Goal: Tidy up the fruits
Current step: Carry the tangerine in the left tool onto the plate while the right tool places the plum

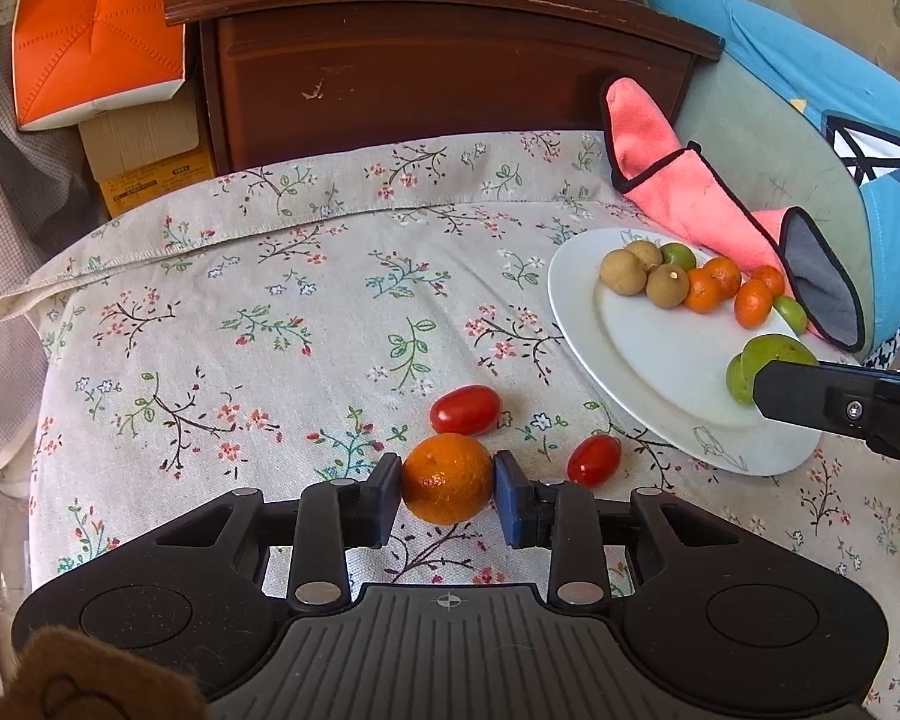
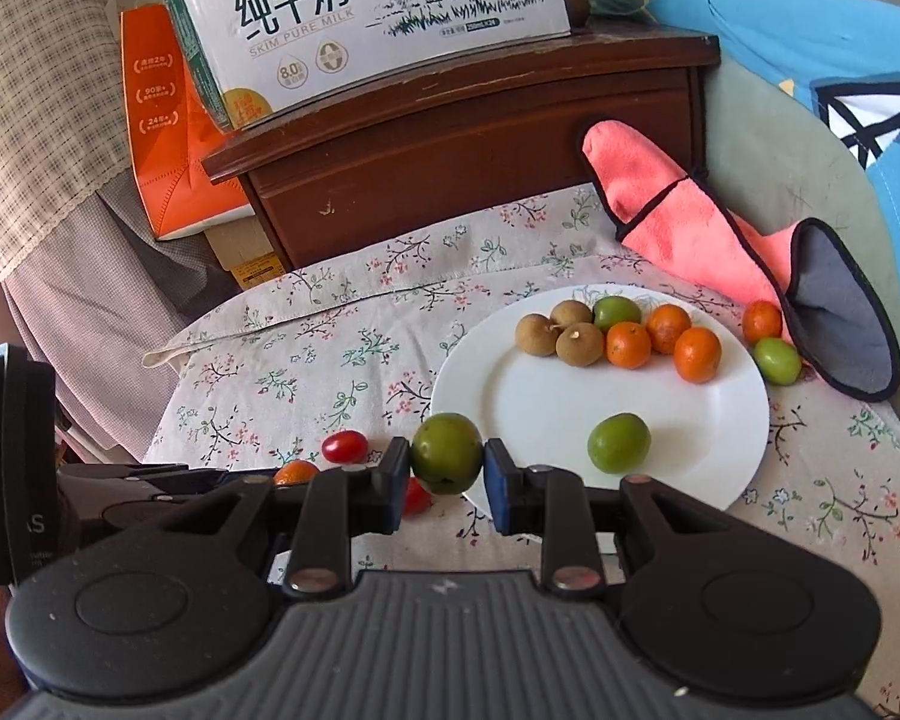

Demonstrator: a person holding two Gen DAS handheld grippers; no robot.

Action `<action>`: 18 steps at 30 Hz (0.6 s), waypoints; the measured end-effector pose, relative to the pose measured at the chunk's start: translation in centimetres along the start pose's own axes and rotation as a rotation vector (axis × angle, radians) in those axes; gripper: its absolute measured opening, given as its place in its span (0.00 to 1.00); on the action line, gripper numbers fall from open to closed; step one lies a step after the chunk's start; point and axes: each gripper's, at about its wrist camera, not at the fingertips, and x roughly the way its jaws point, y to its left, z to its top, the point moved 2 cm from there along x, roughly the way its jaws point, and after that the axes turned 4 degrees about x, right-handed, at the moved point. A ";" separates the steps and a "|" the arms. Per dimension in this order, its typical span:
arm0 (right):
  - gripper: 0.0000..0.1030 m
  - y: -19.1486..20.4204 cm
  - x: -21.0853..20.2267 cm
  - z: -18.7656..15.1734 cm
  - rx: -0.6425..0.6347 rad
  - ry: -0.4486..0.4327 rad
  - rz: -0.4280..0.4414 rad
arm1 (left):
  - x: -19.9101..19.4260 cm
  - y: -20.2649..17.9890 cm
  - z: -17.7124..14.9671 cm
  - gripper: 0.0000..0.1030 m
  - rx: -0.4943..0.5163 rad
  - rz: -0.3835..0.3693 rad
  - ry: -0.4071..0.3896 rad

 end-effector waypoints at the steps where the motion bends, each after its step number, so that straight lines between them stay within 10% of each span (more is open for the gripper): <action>1: 0.26 -0.5 0.0 0.3 0.008 -0.001 -0.002 | -0.2 -0.2 0.2 0.29 0.000 -0.013 -0.009; 18: 0.26 -6.1 1.6 4.1 0.197 -0.051 -0.052 | 0.4 -5.3 3.9 0.29 0.053 -0.177 -0.130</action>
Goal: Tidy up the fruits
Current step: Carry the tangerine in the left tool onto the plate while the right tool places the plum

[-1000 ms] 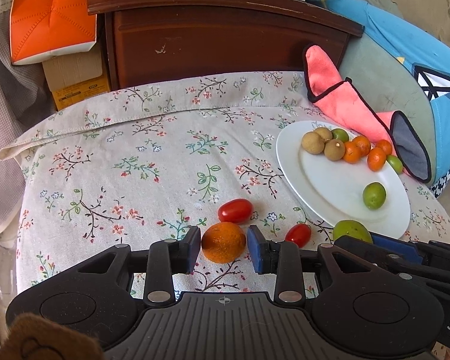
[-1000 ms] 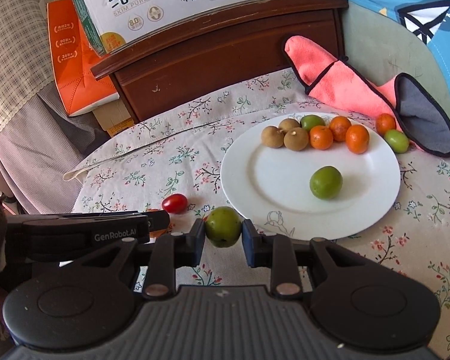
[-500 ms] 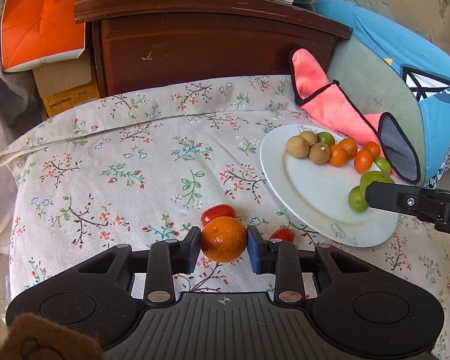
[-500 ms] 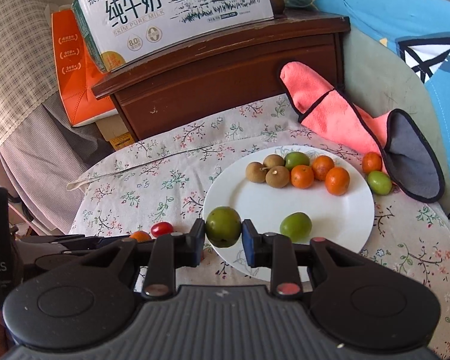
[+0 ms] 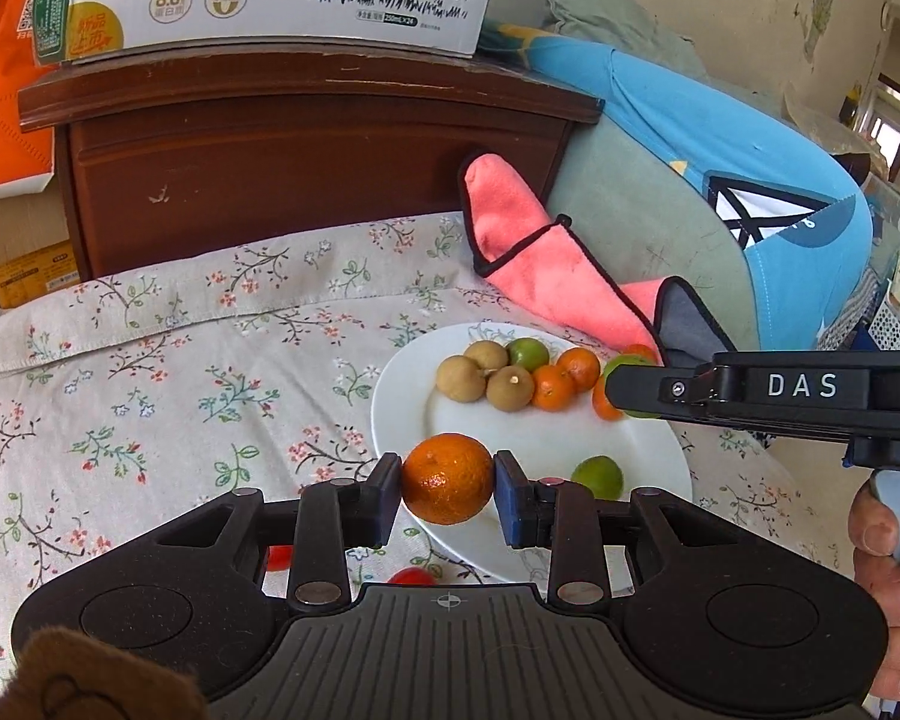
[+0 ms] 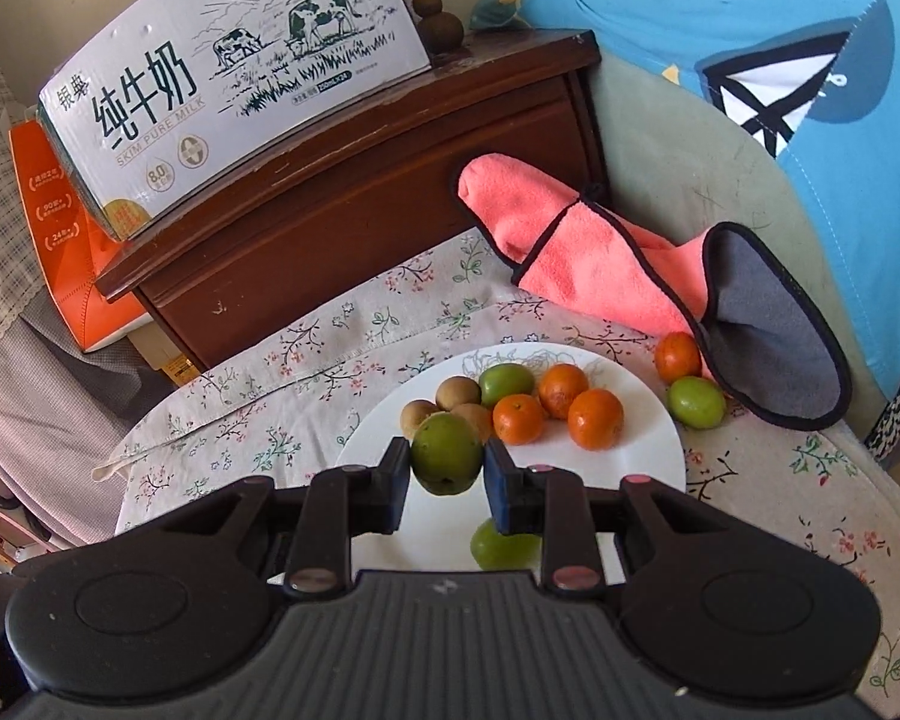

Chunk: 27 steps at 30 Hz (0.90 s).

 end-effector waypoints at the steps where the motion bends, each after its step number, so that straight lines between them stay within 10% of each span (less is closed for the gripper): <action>1: 0.26 -0.2 0.2 0.0 0.008 0.005 -0.001 | 0.2 -0.2 0.1 0.29 0.005 -0.004 -0.003; 23: 0.28 -1.7 3.2 -0.7 0.088 0.070 -0.045 | 2.5 -2.4 -0.5 0.31 0.061 0.013 0.036; 27: 0.28 -1.5 2.8 -0.4 0.088 0.054 -0.038 | 1.9 -2.4 -0.3 0.56 0.060 0.039 0.023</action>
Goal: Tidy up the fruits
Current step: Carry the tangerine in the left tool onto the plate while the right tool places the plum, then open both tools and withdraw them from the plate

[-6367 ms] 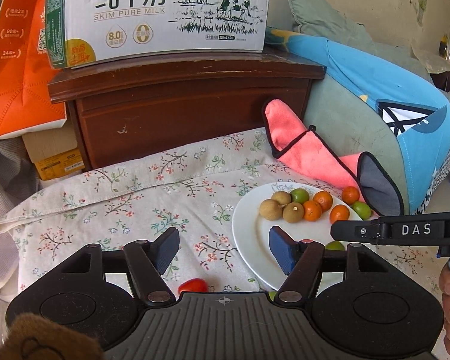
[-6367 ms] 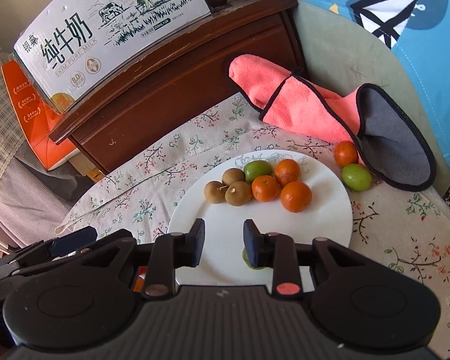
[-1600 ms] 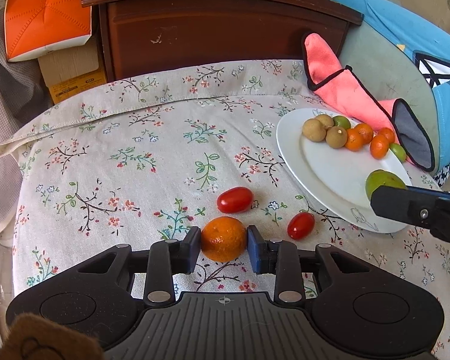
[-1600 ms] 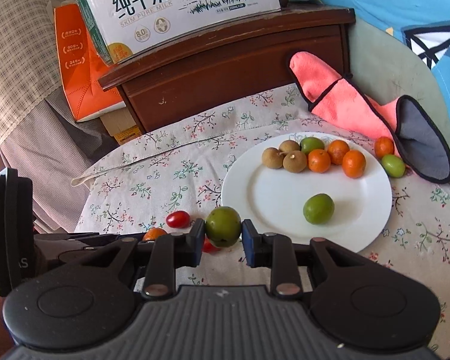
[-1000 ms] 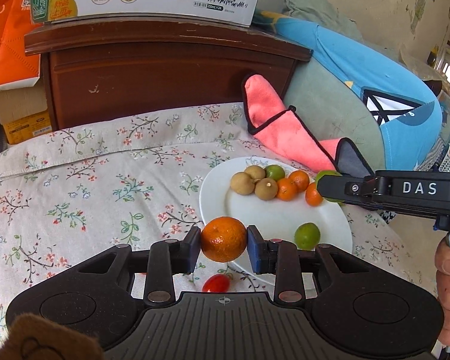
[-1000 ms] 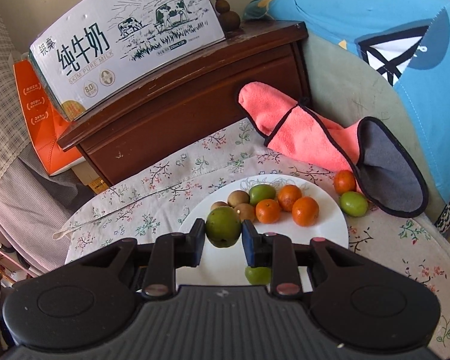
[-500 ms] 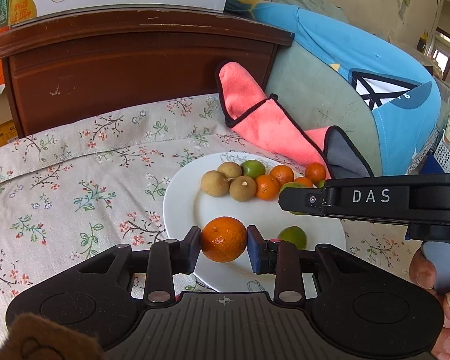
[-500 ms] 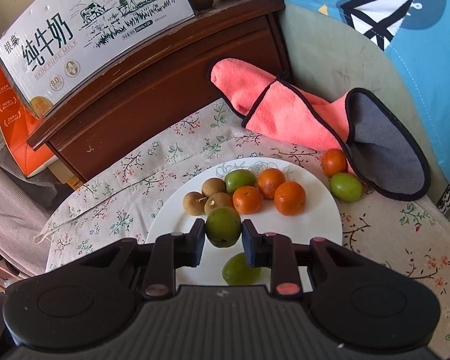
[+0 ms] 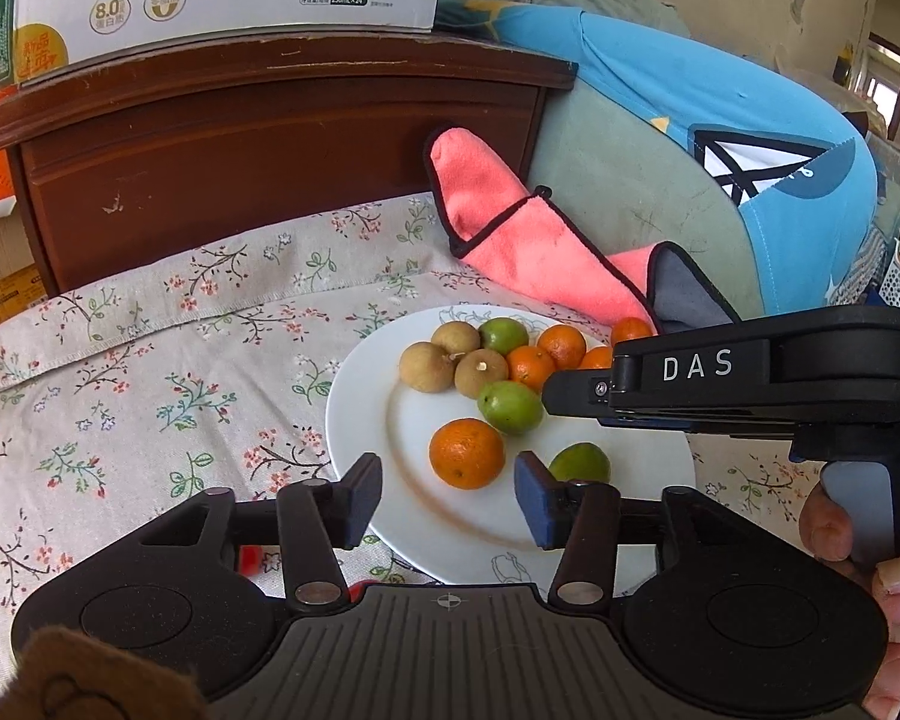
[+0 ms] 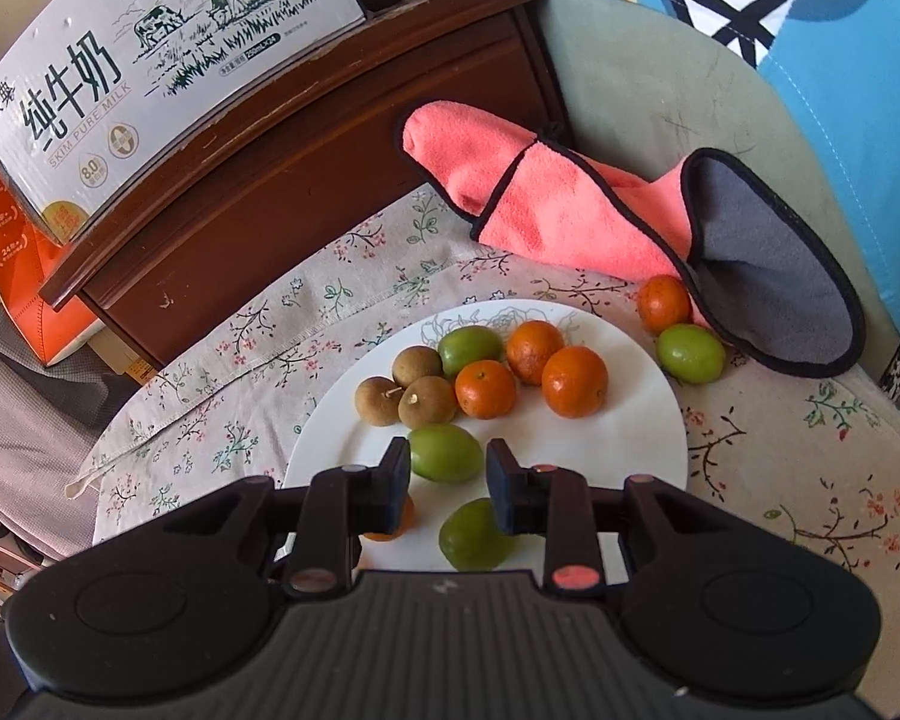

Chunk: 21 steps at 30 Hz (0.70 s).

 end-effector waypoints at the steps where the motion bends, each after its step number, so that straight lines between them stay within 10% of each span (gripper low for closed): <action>1: 0.28 0.1 -0.1 0.0 0.000 -0.003 0.005 | -0.2 0.0 0.1 0.64 0.004 0.008 -0.006; 7: 0.29 0.8 -0.6 0.1 -0.021 -0.016 0.020 | -1.1 0.3 0.4 0.82 0.012 0.051 -0.018; 21: 0.35 2.5 -2.6 -1.1 -0.070 -0.049 0.034 | -4.1 3.6 0.6 0.89 -0.017 0.161 0.001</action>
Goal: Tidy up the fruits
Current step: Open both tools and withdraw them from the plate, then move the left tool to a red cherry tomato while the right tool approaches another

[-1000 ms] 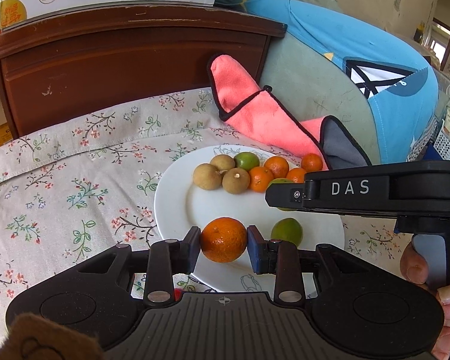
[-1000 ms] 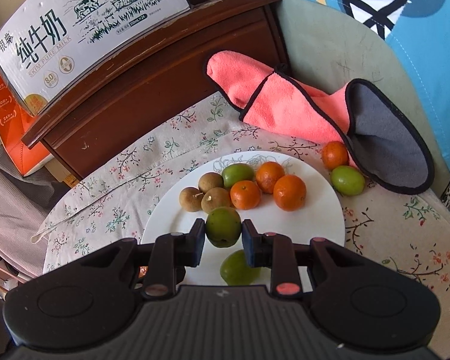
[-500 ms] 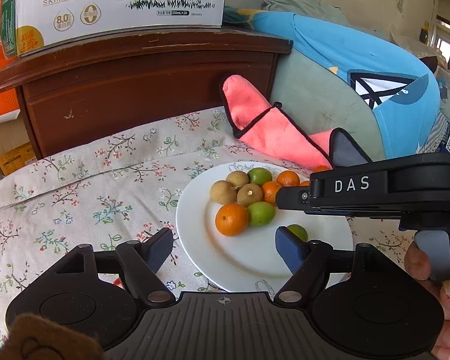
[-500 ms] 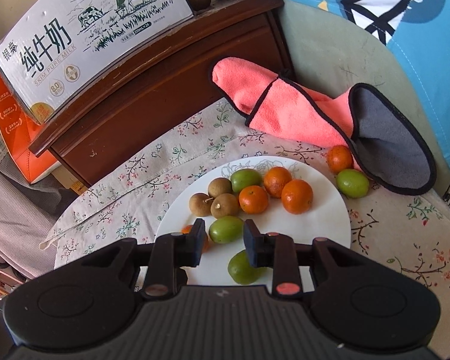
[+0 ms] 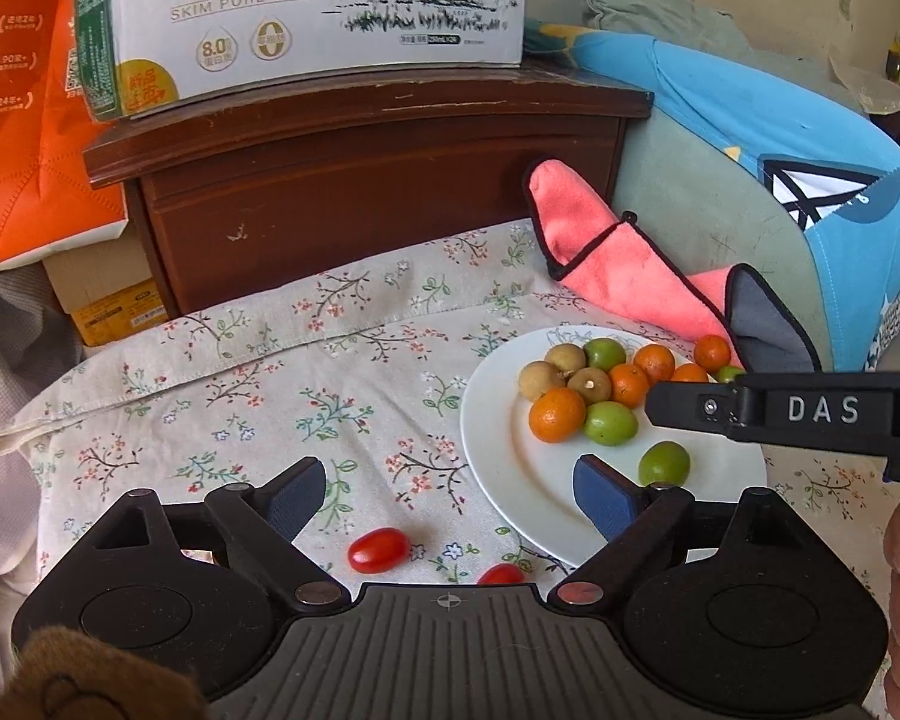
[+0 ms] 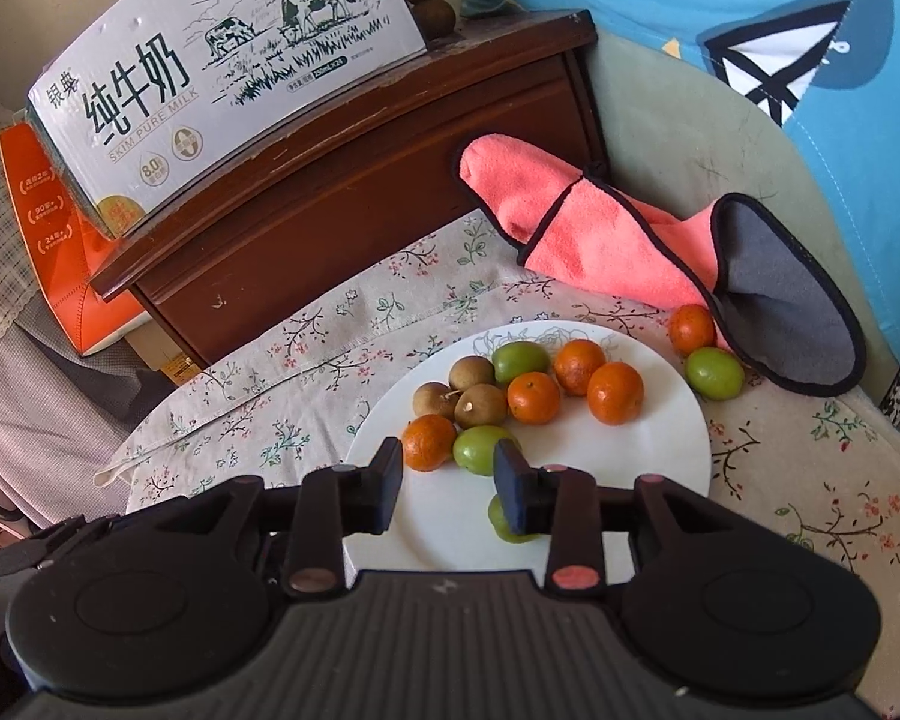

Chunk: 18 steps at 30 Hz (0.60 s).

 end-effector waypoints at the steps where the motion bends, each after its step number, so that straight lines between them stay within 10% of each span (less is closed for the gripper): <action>1: 0.35 0.4 -0.2 -0.2 -0.019 -0.004 0.004 | -0.4 0.8 0.1 0.89 -0.019 0.008 -0.001; 18: 0.45 5.1 -1.0 -6.7 -0.174 0.063 0.078 | -4.7 10.3 -1.4 0.97 -0.258 0.109 -0.003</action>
